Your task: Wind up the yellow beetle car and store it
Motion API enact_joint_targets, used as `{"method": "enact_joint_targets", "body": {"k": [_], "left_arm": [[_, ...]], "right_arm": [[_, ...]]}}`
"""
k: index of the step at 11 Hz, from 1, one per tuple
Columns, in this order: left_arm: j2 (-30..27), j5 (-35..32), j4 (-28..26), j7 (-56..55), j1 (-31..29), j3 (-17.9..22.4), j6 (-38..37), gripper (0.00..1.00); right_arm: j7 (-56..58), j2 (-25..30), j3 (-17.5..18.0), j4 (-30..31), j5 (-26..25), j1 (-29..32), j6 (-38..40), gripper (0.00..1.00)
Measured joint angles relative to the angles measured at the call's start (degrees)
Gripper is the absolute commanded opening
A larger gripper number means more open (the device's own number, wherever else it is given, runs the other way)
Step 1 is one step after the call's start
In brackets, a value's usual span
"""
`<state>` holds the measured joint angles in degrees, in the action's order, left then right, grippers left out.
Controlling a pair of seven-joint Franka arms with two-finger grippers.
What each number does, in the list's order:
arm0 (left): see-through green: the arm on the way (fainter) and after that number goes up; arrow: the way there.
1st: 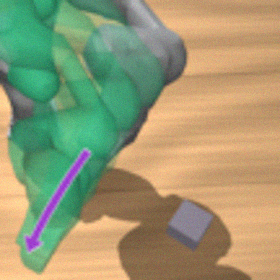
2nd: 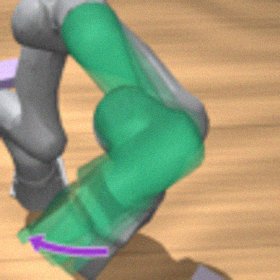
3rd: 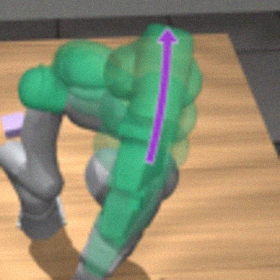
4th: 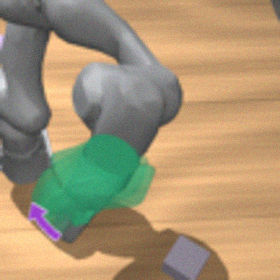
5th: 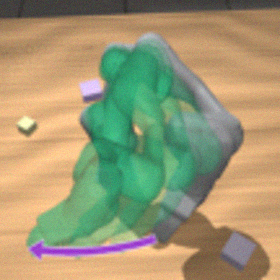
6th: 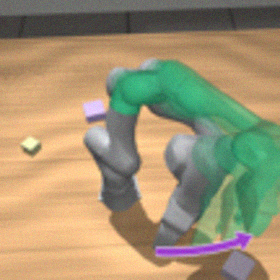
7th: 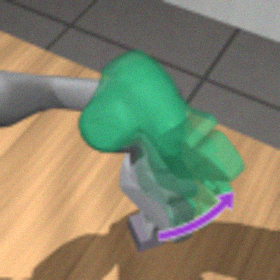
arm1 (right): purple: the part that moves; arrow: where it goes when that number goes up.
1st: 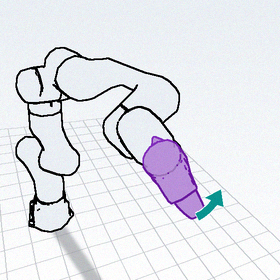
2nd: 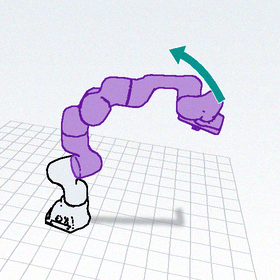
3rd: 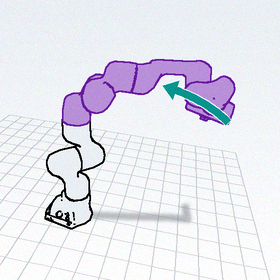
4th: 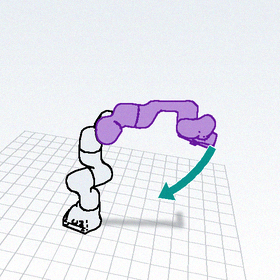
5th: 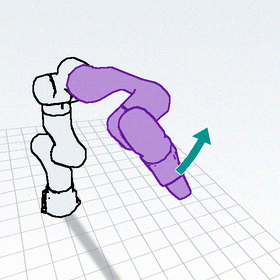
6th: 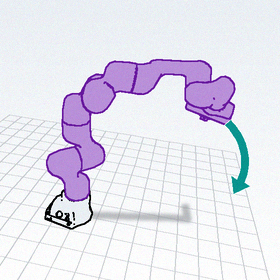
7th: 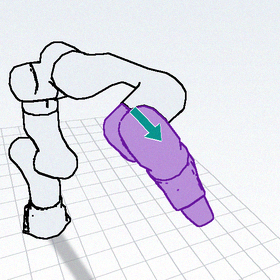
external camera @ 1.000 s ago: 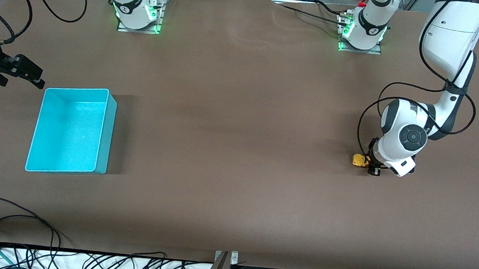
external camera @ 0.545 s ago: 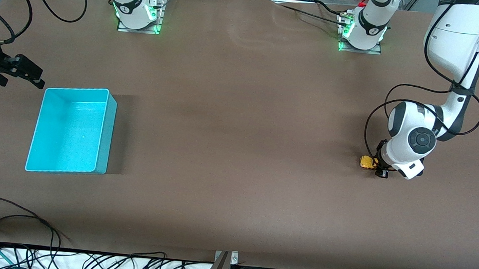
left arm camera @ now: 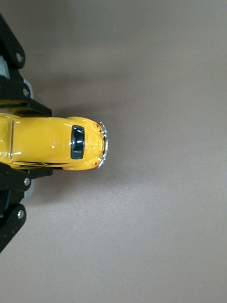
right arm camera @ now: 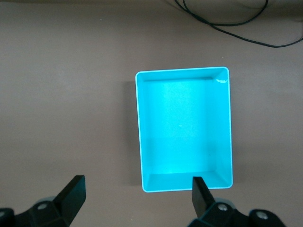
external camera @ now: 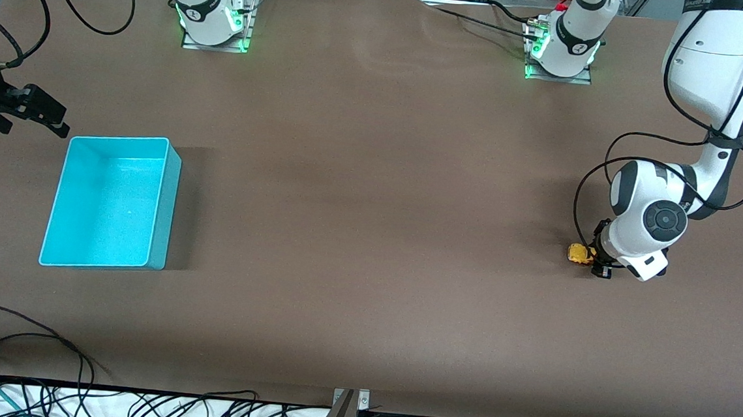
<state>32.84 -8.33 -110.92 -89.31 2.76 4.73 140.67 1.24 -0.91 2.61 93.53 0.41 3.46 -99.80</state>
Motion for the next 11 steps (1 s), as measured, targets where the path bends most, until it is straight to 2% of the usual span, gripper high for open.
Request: {"method": "enact_joint_targets", "body": {"k": [6, 8, 10, 11], "left_arm": [[0.5, -0.1, 0.7, 0.9, -0.2, 1.1, 0.0, 0.02], [0.6, -0.1, 0.8, 0.9, -0.2, 1.2, 0.0, 0.42], [0.6, -0.1, 0.8, 0.9, -0.2, 1.3, 0.0, 1.0], [0.9, -0.1, 0.9, 0.9, -0.3, 1.4, 0.1, 1.0]], "right_arm": [[0.0, 0.0, 0.0, 0.0, 0.0, 0.0, 0.0, 1.0], [0.0, 0.0, 0.0, 0.0, 0.0, 0.0, 0.0, 1.0], [0.0, 0.0, 0.0, 0.0, 0.0, 0.0, 0.0, 1.0], [0.0, 0.0, 0.0, 0.0, 0.0, 0.0, 0.0, 1.0]]}}
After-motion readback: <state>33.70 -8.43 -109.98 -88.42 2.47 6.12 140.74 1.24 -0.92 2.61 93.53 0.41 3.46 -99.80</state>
